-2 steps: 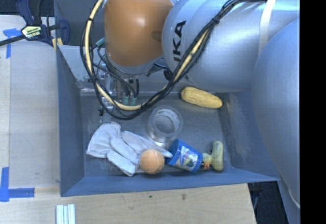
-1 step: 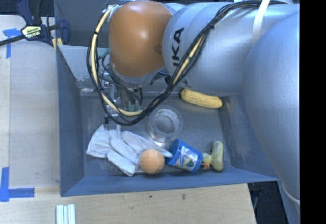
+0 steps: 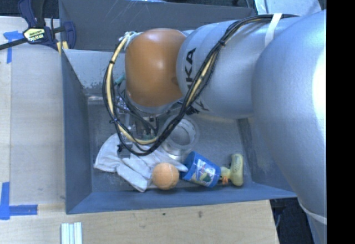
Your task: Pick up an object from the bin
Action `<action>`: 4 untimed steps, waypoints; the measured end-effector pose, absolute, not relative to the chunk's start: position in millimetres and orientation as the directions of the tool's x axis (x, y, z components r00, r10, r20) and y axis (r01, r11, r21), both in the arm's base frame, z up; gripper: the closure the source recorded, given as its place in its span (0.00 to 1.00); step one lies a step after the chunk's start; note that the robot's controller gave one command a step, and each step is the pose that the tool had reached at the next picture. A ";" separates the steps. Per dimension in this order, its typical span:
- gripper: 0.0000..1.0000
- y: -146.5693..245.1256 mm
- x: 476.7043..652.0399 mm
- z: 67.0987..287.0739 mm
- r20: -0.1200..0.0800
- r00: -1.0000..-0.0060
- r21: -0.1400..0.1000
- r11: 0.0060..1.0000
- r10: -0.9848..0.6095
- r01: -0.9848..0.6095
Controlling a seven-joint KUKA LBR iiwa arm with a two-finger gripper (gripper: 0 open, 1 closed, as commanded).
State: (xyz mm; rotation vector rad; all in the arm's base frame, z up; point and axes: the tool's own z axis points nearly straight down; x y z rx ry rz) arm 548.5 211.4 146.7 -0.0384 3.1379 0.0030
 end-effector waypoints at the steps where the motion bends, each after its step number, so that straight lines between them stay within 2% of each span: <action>1: 0.00 216.6 544.2 115.6 -0.005 -0.998 0.003 0.998 0.056 0.056; 2: 0.00 213.8 550.4 95.1 -0.003 -0.995 0.002 0.995 -0.104 -0.104; 3: 0.00 196.8 548.9 82.8 -0.005 -1.000 0.003 1.000 -0.031 -0.031; 4: 1.00 185.0 547.2 71.8 -0.007 -0.977 0.002 0.977 -0.213 -0.213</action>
Offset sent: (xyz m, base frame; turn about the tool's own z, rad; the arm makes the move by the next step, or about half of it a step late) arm 0.0135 -0.0051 -0.0733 0.0833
